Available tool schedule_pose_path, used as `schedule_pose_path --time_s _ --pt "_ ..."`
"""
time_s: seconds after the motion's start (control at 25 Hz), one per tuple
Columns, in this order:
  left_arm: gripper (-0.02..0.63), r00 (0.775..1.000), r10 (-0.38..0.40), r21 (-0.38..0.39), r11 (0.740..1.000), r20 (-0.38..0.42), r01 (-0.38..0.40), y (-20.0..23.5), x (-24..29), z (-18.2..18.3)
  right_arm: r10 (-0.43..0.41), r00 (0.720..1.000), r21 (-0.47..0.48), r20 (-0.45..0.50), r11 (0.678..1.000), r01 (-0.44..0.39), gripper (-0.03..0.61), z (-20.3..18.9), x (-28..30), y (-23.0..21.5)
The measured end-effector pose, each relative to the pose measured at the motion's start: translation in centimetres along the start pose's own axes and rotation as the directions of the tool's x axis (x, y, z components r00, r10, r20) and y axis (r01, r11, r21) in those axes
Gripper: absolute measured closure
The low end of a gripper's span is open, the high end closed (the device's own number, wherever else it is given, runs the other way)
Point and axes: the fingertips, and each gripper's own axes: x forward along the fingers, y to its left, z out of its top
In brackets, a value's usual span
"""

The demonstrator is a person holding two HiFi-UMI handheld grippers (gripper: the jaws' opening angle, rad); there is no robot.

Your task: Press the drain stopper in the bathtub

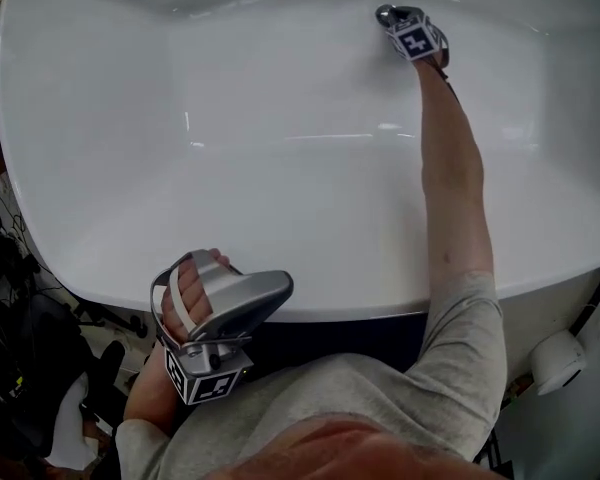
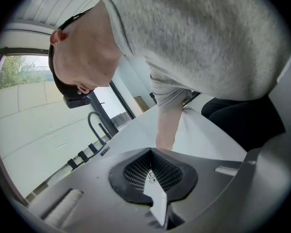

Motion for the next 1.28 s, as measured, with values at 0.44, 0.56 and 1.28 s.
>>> schedule_pose_path --time_s 0.44,0.56,1.28 --pt "0.605 0.999 -0.018 -0.022 1.0 -0.027 0.017 -1.3 -1.3 -1.0 -0.065 0.995 -0.183 -0.07 0.982 0.051 0.577 -2.1 2.4 1.8" --pt "0.604 1.0 -0.017 -0.022 1.0 -0.01 0.016 -1.0 -0.9 -0.6 -0.017 0.999 -0.026 -0.041 1.0 0.015 0.577 -1.0 0.0 0.2" --pt "0.605 0.997 -0.013 0.07 0.998 0.078 0.008 -1.3 1.6 -0.8 0.012 0.944 0.062 0.329 0.998 -0.034 0.578 7.9 -36.8 -2.1"
